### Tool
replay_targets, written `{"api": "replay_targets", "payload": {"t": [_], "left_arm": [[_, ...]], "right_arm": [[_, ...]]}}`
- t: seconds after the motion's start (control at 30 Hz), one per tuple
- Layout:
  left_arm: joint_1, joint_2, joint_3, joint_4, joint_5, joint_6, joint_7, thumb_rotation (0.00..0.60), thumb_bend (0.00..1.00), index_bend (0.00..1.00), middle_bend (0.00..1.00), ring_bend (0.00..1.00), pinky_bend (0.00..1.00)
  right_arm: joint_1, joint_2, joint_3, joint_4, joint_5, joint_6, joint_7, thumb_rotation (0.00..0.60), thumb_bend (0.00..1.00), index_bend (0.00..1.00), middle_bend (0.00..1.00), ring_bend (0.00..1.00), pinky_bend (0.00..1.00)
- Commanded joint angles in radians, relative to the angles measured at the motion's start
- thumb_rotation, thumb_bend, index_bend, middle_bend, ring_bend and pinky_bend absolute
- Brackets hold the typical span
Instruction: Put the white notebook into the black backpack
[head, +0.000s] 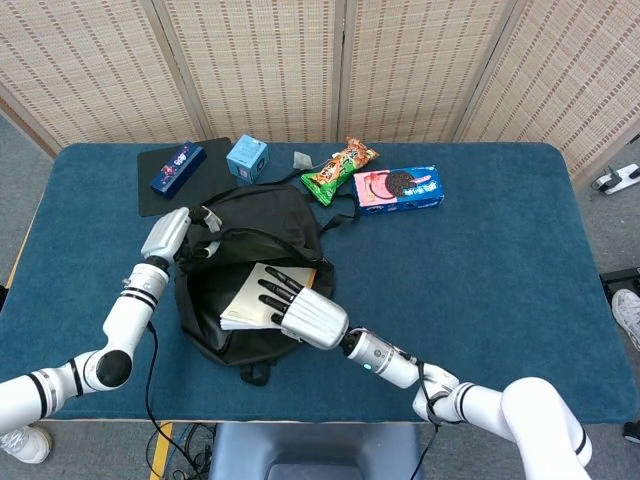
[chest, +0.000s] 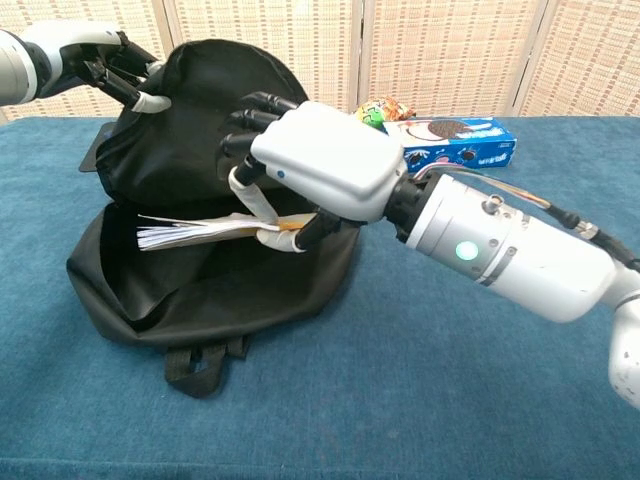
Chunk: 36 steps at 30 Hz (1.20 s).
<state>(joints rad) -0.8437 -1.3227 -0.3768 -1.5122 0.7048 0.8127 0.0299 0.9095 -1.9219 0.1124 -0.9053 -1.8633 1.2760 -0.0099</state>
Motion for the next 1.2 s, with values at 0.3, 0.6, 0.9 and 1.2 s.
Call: {"api": "replay_targets", "payload": {"t": [0.3,0.6,0.9,1.2], "left_arm": [[-0.006,0.013,0.013,-0.006,-0.020,-0.009,-0.002,0.600,0.58,0.79,0.37,0.35,0.25],[0.002,0.039,0.014,-0.024,-0.022,-0.016,-0.025,0.600,0.58,0.79,0.37,0.35,0.25],[0.001,0.054,0.017,-0.043,-0.028,-0.014,-0.032,0.600,0.58,0.79,0.37,0.35,0.25],[0.001,0.082,0.012,-0.067,-0.049,-0.032,-0.054,0.600,0.58,0.79,0.37,0.35,0.25]], "right_arm": [[0.048,-0.055,-0.042,0.063,-0.037,0.075,0.066,0.600,0.49,0.68,0.30,0.11,0.01],[0.073,-0.025,-0.097,0.120,-0.044,0.024,0.081,0.600,0.49,0.68,0.30,0.11,0.01],[0.097,-0.050,-0.076,0.180,0.010,-0.036,0.052,0.600,0.49,0.68,0.30,0.11,0.00],[0.112,-0.085,-0.064,0.240,0.063,-0.101,0.007,0.600,0.49,0.68,0.30,0.11,0.00]]}}
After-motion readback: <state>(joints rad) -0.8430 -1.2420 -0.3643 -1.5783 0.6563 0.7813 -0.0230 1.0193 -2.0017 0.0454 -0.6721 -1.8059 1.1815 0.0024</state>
